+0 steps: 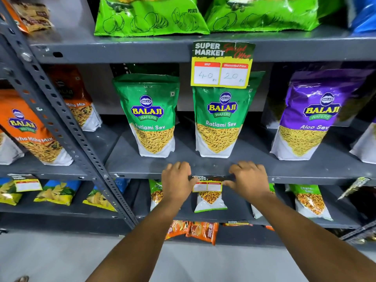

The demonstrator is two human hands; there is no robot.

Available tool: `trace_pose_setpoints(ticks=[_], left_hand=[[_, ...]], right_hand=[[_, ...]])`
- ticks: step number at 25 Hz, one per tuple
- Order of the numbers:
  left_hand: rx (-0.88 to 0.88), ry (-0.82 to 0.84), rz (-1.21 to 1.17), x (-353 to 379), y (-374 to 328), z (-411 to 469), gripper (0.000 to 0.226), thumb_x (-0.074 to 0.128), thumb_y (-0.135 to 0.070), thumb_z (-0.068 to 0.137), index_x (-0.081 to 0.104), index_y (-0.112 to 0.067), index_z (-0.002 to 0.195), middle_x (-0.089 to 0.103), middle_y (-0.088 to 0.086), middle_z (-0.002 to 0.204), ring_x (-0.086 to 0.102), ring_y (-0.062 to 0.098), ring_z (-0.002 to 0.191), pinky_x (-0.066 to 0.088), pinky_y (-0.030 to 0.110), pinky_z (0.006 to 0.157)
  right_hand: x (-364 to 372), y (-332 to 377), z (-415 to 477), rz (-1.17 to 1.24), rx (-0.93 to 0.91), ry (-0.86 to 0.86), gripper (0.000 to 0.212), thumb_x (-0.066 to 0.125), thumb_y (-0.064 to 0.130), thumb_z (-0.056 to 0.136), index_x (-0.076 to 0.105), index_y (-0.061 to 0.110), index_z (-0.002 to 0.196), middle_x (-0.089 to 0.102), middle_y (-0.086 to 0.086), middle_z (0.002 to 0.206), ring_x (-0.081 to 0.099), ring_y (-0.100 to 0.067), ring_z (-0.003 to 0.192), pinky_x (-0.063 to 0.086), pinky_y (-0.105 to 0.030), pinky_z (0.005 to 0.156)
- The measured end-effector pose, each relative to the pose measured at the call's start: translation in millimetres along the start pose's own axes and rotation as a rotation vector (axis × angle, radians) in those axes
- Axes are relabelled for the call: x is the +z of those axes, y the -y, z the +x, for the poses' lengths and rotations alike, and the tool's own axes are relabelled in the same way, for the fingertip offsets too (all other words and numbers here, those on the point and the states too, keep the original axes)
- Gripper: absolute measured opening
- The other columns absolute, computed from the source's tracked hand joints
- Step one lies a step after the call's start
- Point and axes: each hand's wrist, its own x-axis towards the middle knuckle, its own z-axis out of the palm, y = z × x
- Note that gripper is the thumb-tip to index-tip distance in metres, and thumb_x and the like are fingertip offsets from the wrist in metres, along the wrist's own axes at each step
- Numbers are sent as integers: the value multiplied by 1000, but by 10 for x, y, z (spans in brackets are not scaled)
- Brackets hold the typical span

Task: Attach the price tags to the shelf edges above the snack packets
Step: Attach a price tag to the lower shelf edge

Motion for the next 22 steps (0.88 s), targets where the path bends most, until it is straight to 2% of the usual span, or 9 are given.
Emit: trace_pose_setpoints(ticks=[3, 5, 9, 12, 13, 15, 16, 18, 22], left_hand=[[105, 20, -137, 32, -62, -172, 39, 71, -51, 73, 50, -18, 70, 59, 1, 70, 52, 22, 68, 40, 35, 57], [109, 192, -266, 208, -204, -358, 33, 65, -53, 77, 55, -21, 78, 62, -3, 80, 56, 17, 77, 45, 33, 63], [16, 538, -498, 751, -716, -647, 36, 62, -42, 85, 61, -16, 110, 66, 4, 112, 60, 19, 103, 46, 29, 85], [-30, 668, -559, 1024, -1426, -754, 46, 57, -40, 89, 52, -17, 128, 60, 0, 124, 56, 18, 117, 40, 25, 91], [-22, 686, -586, 1092, -1722, -785, 36, 57, -36, 90, 55, -20, 122, 61, -4, 114, 58, 17, 111, 39, 22, 86], [-48, 736, -699, 1167, -2250, -807, 7, 57, -26, 91, 56, -30, 87, 55, -17, 83, 59, 4, 79, 39, 21, 67], [-68, 710, -732, 1252, -2524, -791, 17, 57, -25, 90, 52, -29, 74, 51, -18, 69, 52, -2, 63, 39, 23, 62], [-64, 582, -774, 1388, -2972, -712, 18, 56, -35, 81, 54, -19, 73, 51, -12, 60, 48, 5, 59, 41, 28, 65], [59, 257, -590, 1354, -3865, -457, 20, 59, -37, 78, 67, -20, 87, 73, 0, 85, 65, 24, 81, 53, 34, 73]], right_hand=[[6, -391, -271, -25, 25, -39, 34, 79, 46, 61, 69, 25, 86, 65, -3, 81, 64, -32, 80, 47, -41, 71], [-12, -725, -459, -60, 55, -29, 35, 80, 43, 60, 71, 24, 89, 67, -4, 84, 65, -33, 81, 48, -43, 72], [-76, -1439, -771, -70, 137, -65, 31, 80, 39, 62, 72, 22, 87, 68, -6, 85, 64, -34, 80, 48, -42, 70], [-129, -2039, -957, -117, 121, -147, 18, 63, 38, 76, 72, 22, 77, 67, -4, 74, 63, -32, 70, 44, -37, 62], [-139, -2242, -1026, -116, 110, -163, 22, 55, 36, 80, 72, 22, 76, 67, -3, 73, 63, -32, 69, 44, -37, 61], [-137, -2562, -1130, -117, 88, -204, 24, 50, 28, 80, 73, 22, 82, 69, -2, 76, 63, -32, 70, 46, -38, 62], [-146, -2736, -1192, -100, 93, -208, 24, 51, 22, 77, 73, 21, 88, 70, -2, 78, 63, -31, 70, 46, -38, 61], [-143, -3008, -1262, 8, 160, -207, 29, 57, 14, 72, 73, 19, 95, 72, -3, 83, 65, -32, 74, 48, -37, 62], [43, -3536, -1601, 429, 496, -129, 20, 58, 27, 87, 67, 17, 73, 69, -7, 74, 62, -30, 72, 48, -34, 61]])
